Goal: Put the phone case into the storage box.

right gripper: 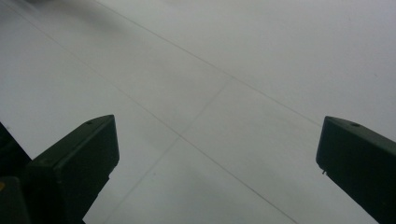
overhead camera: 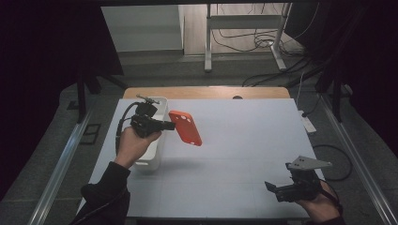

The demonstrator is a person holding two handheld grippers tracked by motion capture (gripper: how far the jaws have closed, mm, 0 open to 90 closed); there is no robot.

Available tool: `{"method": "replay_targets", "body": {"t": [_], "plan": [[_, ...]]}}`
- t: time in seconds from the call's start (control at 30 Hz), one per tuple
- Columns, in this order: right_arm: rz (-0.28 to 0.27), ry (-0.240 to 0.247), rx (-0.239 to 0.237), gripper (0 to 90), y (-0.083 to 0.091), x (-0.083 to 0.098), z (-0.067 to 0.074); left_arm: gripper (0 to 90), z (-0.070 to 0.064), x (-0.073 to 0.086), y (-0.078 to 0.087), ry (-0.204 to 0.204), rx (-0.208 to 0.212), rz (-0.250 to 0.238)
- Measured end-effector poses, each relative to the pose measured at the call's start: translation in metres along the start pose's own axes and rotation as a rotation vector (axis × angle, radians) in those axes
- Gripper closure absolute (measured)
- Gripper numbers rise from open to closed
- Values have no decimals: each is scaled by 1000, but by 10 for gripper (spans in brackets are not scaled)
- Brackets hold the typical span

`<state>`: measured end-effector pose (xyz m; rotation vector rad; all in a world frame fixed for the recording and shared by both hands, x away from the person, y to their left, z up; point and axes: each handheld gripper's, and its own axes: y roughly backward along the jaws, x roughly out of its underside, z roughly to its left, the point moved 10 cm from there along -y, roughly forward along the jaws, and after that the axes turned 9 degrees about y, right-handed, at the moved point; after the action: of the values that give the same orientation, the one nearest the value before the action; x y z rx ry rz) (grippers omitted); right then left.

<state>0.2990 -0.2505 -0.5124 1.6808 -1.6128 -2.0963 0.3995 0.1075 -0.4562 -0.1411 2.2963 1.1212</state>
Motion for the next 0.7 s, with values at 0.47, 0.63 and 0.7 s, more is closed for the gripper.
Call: {"method": "replay_targets", "body": {"t": [0.47,0.63,0.7], "plan": [[49,-45,38,0,10,17,-6,889,8,-13,5,10,-27,7],[56,-48,43,0,12,19,-7,889,15,-20,11,27,-40,0],[55,-47,45,0,12,19,-7,889,16,-21,12,31,-43,-1]]}}
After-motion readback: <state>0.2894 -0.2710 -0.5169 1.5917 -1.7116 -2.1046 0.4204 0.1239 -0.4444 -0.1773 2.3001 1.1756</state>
